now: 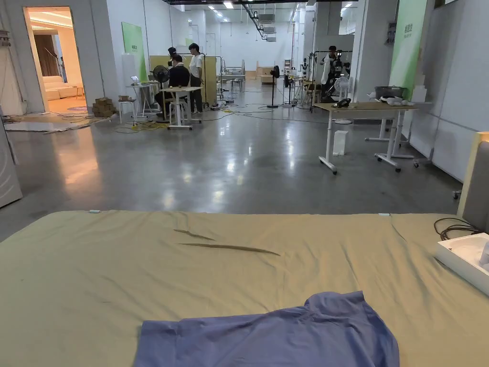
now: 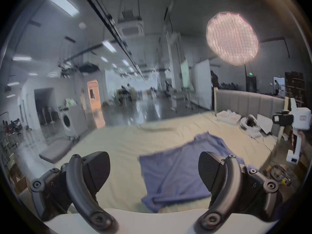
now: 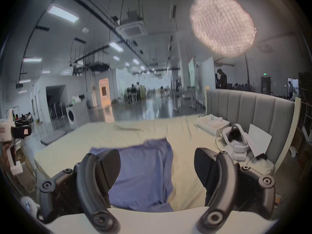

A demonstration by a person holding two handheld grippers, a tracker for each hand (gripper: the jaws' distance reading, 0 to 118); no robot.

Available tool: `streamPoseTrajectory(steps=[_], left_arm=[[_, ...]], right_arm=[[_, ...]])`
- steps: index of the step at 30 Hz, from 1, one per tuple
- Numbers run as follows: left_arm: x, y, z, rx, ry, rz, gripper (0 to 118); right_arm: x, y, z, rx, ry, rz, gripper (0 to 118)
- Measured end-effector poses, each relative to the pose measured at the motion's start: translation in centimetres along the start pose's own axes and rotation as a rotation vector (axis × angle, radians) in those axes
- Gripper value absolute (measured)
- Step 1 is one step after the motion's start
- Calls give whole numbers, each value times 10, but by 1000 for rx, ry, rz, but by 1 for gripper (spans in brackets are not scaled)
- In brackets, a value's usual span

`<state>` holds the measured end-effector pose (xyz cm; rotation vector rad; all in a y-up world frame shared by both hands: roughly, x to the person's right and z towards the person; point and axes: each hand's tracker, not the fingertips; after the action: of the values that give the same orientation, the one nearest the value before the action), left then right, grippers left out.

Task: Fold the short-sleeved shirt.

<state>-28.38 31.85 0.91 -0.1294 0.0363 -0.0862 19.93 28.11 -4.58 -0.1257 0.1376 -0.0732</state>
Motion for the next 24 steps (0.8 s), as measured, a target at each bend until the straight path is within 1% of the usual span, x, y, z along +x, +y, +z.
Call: streamPoseTrajectory(steps=[2,3,4,5,6,7,9,10,11,12,13,14,16,19,22,24], left_arm=[[13,1,2,56,31,42,109],[16,-2,3,58,18,85,109],[18,-2,5,48,-2,124,105],[19,-3,9,38,-18,144,94],[18,-5,11,30,-13,143,78],[17,-7,11,21,-7,132,59],[15,-12,13,13,8,121,34],[11,-15,14,9,9,135,12],[7,-17,15,5,22,159,1],[2,-19,18,21,50,172,1],[-3,-20,18,2,39,170,1],[-5,-17,16,-38,41,175,1],[-9,-21,17,-36,59,161,1],[-17,-27,11,-83,55,160,1],[-32,-41,1,-150,43,179,1],[-41,-61,-15,-236,7,219,1]], right_arm=[[-11,2,-3,7,7,5,95],[-13,-1,-4,10,34,15,95],[-16,-2,-5,-2,40,18,94],[-19,-3,-5,-25,49,18,91],[-20,-4,-4,-35,62,9,81],[-21,-7,-1,-37,83,-2,53],[-26,-12,-1,-58,82,-8,8],[-28,-14,-3,-84,78,4,0],[-30,-17,-3,-99,76,26,0],[-32,-19,-3,-108,74,40,0],[-34,-20,-4,-107,74,45,0],[-35,-20,-4,-107,79,42,0],[-37,-20,-4,-107,98,31,0],[-39,-22,-6,-119,101,38,0],[-39,-27,-10,-141,110,32,0],[-38,-35,-16,-184,120,13,0]])
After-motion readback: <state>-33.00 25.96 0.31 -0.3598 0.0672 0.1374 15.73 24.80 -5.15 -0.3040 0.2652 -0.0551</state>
